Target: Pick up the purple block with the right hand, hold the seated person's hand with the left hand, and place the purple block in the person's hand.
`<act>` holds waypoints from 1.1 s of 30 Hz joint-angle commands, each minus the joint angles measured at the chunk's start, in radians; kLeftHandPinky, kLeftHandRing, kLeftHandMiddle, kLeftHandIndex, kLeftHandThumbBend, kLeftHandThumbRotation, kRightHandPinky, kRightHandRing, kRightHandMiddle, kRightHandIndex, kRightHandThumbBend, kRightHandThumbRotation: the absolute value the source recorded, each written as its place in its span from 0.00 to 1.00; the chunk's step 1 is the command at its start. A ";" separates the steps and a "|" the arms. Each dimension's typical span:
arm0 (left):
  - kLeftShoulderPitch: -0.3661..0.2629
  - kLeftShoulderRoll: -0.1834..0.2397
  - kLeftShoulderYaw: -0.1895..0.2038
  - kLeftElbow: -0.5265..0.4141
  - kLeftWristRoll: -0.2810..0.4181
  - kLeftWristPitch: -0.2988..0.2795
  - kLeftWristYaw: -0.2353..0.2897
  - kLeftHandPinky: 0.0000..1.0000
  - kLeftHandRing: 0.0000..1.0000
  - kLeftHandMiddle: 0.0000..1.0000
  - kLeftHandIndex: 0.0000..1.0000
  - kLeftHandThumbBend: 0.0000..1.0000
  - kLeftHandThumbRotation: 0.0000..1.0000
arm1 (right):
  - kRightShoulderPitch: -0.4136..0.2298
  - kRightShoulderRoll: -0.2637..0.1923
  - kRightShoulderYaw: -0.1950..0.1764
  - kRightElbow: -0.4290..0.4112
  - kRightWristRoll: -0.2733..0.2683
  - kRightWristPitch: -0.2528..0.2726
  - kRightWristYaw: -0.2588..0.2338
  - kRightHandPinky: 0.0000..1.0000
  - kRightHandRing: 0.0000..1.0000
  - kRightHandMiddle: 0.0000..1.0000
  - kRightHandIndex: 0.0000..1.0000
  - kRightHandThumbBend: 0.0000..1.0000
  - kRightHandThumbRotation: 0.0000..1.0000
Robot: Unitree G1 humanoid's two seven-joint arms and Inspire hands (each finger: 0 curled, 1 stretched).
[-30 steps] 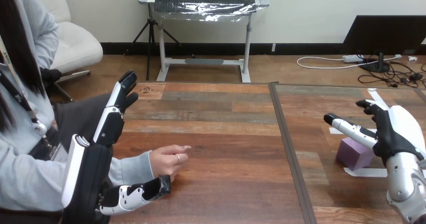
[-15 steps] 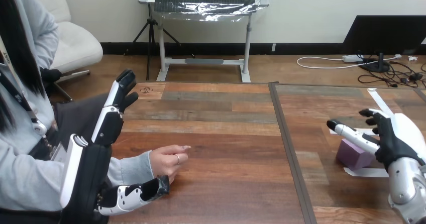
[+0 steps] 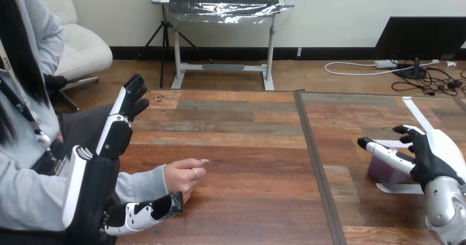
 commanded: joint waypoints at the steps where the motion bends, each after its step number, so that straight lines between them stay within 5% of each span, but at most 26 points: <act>1: -0.021 0.020 -0.013 -0.041 -0.018 -0.018 -0.009 0.89 0.95 0.97 0.95 1.00 0.70 | -0.026 -0.002 -0.002 -0.007 0.006 0.004 -0.002 0.73 0.83 0.82 0.87 0.94 0.77; 17: -0.020 0.023 -0.014 -0.046 -0.035 -0.036 -0.015 0.86 0.93 0.96 0.94 1.00 0.69 | -0.008 0.017 0.016 -0.004 -0.008 0.033 0.005 0.63 0.78 0.78 0.87 0.92 0.75; 33: -0.001 0.028 -0.028 -0.078 -0.077 -0.027 -0.039 0.85 0.93 0.95 0.93 1.00 0.67 | 0.000 0.040 0.054 0.003 -0.043 0.079 0.003 0.73 0.84 0.86 0.87 0.95 0.75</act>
